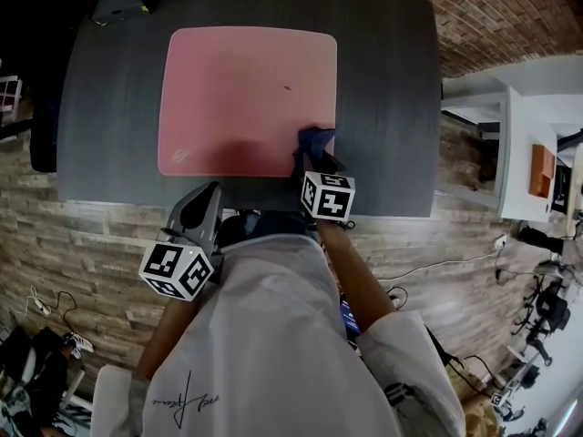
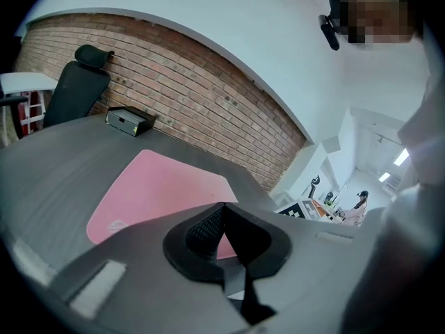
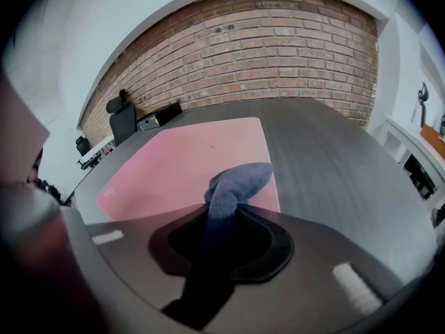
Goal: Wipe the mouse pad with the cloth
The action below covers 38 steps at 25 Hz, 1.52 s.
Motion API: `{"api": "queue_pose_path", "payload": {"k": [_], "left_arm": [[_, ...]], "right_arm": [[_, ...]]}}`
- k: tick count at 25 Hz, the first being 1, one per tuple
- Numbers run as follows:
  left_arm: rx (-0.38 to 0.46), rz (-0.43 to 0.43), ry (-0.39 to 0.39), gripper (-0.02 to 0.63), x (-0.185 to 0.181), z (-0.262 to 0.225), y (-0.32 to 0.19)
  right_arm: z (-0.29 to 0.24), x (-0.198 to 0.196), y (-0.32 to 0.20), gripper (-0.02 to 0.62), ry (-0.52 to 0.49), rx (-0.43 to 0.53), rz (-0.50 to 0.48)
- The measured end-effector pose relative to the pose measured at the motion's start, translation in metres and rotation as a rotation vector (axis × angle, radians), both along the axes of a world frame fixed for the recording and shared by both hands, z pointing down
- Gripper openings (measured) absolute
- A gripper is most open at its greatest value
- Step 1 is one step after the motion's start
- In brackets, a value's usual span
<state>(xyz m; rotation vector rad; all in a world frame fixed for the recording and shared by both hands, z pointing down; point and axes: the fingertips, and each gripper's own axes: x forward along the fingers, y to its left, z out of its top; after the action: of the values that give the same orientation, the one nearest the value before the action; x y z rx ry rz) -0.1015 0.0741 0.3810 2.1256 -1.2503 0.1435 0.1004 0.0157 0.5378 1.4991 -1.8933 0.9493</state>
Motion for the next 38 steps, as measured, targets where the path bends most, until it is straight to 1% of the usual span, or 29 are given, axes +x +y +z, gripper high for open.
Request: {"api": "queue_pose_path", "payload": {"k": [3, 8, 12, 26, 32, 38], "left_arm": [[-0.006, -0.005, 0.007, 0.006, -0.001, 0.001, -0.001], [-0.017, 0.001, 0.002, 0.006, 0.0, 0.004, 0.006], [-0.021, -0.017, 0.002, 0.007, -0.007, 0.005, 0.007], [-0.021, -0.04, 0.003, 0.008, -0.022, 0.008, 0.013], [-0.025, -0.039, -0.002, 0.007, -0.024, 0.01, 0.016], [-0.02, -0.043, -0.004, 0.007, -0.024, 0.009, 0.014]], "right_arm": [[0.002, -0.01, -0.001, 0.083, -0.019, -0.016, -0.022], [0.004, -0.025, -0.002, 0.083, -0.033, -0.015, -0.051], [0.004, -0.034, -0.003, 0.081, -0.04, -0.009, -0.064], [0.004, -0.056, -0.004, 0.081, -0.068, -0.005, -0.078], [0.005, -0.064, -0.005, 0.081, -0.089, -0.003, -0.069], [0.005, -0.073, -0.007, 0.081, -0.097, -0.003, -0.081]]}}
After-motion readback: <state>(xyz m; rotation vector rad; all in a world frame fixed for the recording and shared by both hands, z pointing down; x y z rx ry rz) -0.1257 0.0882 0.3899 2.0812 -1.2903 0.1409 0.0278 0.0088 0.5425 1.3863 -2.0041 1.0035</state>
